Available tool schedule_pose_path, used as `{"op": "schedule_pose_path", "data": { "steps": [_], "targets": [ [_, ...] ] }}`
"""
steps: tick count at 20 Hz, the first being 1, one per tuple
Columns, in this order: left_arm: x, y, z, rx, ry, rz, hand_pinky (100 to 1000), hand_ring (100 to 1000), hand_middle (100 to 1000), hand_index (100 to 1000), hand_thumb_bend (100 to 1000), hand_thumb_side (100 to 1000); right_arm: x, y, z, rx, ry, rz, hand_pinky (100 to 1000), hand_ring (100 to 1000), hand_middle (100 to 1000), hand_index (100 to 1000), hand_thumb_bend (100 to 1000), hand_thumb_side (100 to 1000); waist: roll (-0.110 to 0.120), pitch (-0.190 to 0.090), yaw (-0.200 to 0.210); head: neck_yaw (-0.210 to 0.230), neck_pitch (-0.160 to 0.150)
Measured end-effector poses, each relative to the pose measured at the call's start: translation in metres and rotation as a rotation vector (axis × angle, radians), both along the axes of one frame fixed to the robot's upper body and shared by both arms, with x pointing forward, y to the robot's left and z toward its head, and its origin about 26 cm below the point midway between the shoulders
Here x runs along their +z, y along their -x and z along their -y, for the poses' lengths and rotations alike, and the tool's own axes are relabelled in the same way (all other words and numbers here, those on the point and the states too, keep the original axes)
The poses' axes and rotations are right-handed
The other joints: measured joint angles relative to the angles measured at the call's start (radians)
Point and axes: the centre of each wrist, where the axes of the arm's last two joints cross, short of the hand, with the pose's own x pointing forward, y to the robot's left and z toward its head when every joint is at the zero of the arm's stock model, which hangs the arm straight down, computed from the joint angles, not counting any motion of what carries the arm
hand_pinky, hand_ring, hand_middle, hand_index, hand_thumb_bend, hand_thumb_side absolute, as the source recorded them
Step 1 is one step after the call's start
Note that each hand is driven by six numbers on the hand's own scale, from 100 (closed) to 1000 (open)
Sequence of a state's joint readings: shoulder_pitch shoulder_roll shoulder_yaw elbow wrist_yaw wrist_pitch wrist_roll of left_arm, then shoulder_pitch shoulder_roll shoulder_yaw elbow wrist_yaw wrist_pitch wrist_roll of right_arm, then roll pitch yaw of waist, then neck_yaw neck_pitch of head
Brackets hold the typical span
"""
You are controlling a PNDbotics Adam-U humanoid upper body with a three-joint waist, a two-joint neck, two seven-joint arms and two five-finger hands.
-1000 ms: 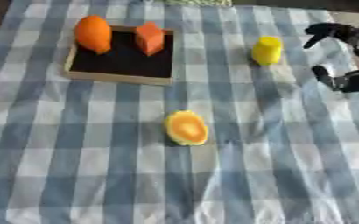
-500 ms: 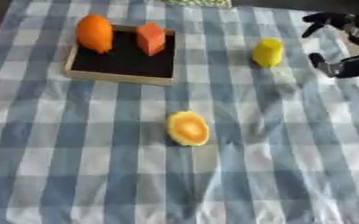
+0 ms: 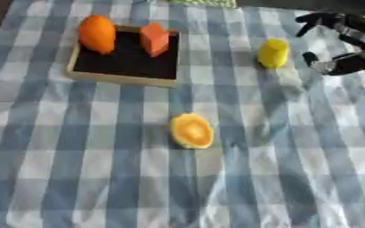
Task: Pick up objects on the table and place them in the box.
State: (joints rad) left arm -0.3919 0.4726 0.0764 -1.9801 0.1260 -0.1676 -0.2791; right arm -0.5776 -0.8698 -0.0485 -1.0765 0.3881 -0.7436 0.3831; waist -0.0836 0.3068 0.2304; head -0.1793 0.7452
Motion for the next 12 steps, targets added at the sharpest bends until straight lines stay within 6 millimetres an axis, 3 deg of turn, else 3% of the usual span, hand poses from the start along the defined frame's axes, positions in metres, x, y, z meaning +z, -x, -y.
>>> {"op": "schedule_pose_path", "data": {
  "steps": [12],
  "targets": [
    [0.0005,-0.0004,0.0014,-0.003,0.004,-0.002,671,798,730,846,100,648,-0.0036,-0.0068,-0.0049,-0.004,0.028,0.029,1000,1000,789,1000,100,204,0.000,0.011,0.004,-0.009,-0.007]
  ]
}}
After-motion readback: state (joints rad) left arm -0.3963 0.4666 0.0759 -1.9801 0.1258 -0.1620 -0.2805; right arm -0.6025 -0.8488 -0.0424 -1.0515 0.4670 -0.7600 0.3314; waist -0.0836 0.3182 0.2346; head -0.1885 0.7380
